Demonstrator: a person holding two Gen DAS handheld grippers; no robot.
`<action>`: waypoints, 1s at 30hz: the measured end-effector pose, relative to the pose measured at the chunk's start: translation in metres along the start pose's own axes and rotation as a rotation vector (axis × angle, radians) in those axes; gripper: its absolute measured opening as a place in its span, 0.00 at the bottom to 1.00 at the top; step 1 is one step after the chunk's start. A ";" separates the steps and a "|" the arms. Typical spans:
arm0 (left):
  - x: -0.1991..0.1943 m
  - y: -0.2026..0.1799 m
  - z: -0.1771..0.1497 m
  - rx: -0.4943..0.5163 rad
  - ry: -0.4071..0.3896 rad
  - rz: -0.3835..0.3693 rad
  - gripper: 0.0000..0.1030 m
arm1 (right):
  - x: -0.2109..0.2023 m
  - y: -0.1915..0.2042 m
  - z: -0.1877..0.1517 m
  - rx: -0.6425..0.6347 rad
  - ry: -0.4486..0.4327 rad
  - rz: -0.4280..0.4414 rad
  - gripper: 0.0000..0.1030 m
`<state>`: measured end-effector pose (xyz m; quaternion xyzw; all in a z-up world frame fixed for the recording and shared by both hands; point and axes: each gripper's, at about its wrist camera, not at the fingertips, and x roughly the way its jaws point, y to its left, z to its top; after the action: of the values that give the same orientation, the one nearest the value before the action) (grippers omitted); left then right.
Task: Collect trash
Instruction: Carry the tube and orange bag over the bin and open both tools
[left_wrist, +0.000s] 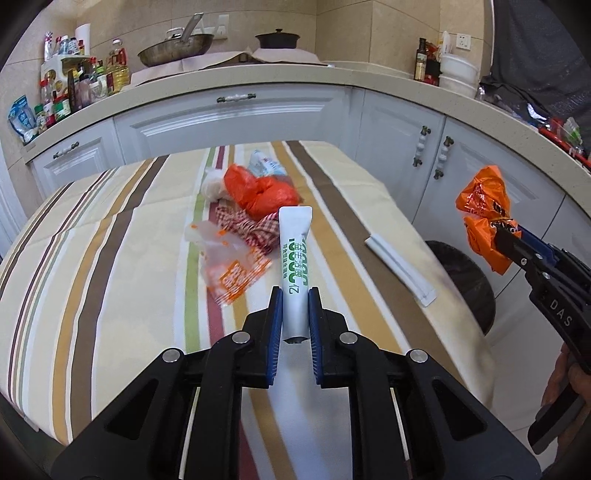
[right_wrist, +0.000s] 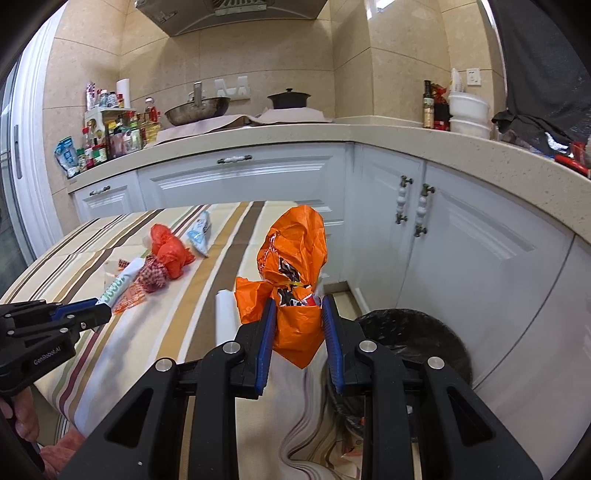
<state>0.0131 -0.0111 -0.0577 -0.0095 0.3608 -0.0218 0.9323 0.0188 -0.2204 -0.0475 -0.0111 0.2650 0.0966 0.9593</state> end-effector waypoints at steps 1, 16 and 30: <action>0.000 -0.003 0.002 0.003 -0.003 -0.013 0.13 | -0.002 -0.003 0.001 0.002 -0.003 -0.012 0.26; 0.023 -0.091 0.034 0.116 -0.042 -0.164 0.13 | -0.011 -0.075 -0.001 0.078 -0.013 -0.210 0.26; 0.070 -0.180 0.055 0.200 -0.029 -0.233 0.14 | 0.005 -0.117 -0.008 0.119 -0.009 -0.275 0.26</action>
<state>0.0958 -0.1937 -0.0576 0.0414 0.3399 -0.1656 0.9249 0.0415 -0.3346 -0.0607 0.0099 0.2617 -0.0515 0.9637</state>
